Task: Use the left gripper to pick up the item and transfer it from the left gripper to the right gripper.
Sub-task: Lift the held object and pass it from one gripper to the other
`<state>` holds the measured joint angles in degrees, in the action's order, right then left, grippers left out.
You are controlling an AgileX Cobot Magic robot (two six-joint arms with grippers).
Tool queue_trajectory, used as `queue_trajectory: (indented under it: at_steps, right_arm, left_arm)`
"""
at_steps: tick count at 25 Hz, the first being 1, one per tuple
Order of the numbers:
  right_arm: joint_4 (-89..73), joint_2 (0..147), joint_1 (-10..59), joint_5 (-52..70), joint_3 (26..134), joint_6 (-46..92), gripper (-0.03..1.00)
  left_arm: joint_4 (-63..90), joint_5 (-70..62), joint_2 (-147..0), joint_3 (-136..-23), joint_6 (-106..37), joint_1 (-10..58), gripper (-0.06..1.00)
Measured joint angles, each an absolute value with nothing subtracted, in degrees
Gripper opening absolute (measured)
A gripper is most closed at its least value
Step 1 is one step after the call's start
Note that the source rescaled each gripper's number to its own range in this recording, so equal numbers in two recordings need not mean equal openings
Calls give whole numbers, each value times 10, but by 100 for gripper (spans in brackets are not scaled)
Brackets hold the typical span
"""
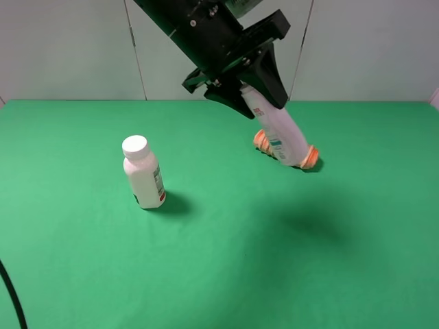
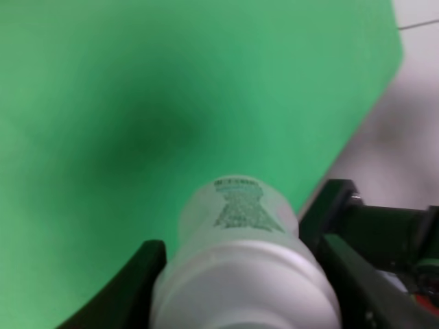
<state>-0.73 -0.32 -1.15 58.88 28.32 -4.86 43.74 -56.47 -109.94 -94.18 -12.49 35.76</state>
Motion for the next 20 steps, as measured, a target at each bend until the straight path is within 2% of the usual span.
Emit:
queue_trajectory:
  at_steps: [8, 16, 20]
  right_arm:
    - [-100, 12, -12, 578, 283, 7, 100]
    - [-206, 166, -10, 532, 315, 165, 100]
    - [-216, 220, 20, 482, 342, 205, 100]
  left_arm:
    - [488, -564, -1104, -936, -154, 363, 0]
    - [492, -564, -1104, -936, -155, 363, 0]
    - [496, -564, -1104, -936, -155, 363, 0]
